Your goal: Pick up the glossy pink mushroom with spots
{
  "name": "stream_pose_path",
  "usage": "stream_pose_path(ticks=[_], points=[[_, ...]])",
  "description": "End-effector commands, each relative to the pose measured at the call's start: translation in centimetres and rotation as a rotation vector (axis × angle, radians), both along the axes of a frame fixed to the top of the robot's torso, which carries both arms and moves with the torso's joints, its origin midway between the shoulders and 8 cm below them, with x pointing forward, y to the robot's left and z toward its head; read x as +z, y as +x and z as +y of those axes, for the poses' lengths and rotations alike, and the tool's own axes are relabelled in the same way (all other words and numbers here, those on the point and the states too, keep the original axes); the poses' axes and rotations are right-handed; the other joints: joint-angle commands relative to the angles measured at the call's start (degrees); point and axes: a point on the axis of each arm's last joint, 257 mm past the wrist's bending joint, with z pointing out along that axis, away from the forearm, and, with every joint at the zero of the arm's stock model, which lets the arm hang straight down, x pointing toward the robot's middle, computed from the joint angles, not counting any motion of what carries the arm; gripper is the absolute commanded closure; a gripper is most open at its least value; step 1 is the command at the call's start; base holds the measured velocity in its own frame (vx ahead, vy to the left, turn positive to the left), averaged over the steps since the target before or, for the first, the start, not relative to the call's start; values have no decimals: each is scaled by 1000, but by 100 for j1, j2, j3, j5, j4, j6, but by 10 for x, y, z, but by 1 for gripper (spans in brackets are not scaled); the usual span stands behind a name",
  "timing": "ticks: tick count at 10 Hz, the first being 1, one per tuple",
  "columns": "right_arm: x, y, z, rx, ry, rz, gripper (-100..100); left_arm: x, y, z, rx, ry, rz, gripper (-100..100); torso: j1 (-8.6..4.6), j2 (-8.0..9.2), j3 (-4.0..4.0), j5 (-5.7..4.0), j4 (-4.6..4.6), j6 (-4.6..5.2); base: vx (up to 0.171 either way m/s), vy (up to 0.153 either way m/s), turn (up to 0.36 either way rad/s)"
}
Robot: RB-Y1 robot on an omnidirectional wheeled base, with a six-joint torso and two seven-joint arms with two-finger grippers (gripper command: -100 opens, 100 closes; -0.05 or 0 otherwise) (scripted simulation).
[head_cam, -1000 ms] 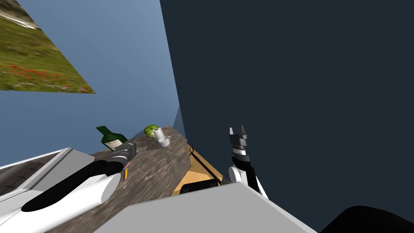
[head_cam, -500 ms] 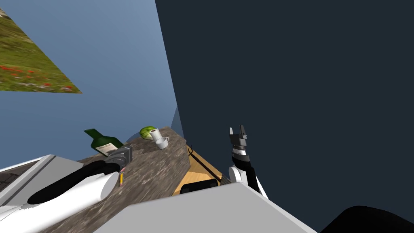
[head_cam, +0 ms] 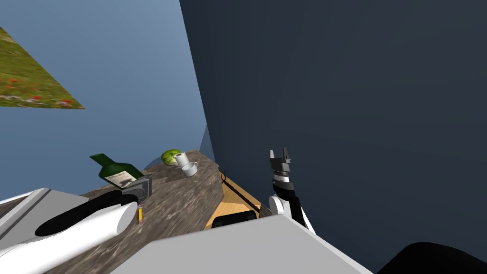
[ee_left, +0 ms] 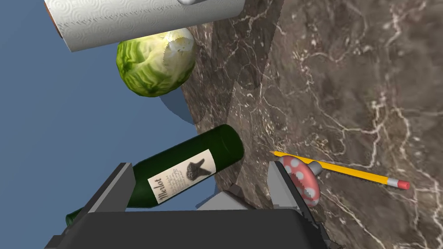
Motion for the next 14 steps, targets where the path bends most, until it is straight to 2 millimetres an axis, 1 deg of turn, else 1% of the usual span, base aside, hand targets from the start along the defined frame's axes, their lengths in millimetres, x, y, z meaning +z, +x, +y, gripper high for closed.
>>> stream_pose_path(ticks=[1,2,4,7,8,9,11,12,14], points=[[0,0,0,0,0,0,0,-9,-8,3,20,-25,34,-100,0,0,0,0,0,0,-8,33,-64],[0,0,0,0,0,0,0,-14,-13,7,45,-44,52,-100,2,0,0,1,0,-2,1,51,-95],[0,0,0,0,0,0,0,-26,-24,9,78,-82,96,-100,7,-3,-1,2,-1,-2,-4,50,-86],[0,0,0,0,0,0,0,-38,-36,9,111,-122,142,-100,11,0,0,3,0,-1,-9,50,-56],[0,0,0,0,0,0,0,-47,-44,10,137,-153,170,-100,7,-1,0,2,0,-3,-5,50,-96],[0,0,0,0,0,0,0,-47,-45,9,138,-155,173,-100,8,-2,-1,2,0,-1,-6,46,-39],[0,0,0,0,0,0,0,-61,-58,7,183,-212,214,-100,7,-3,-1,2,0,-2,-4,66,-91],[0,0,0,0,0,0,0,-64,-61,6,187,-220,227,-100,19,-3,-1,4,-1,-2,-4,73,-34],[0,0,0,0,0,0,0,-78,-74,0,226,-280,268,-100,10,-4,-2,3,-1,-2,-5,58,-69]])
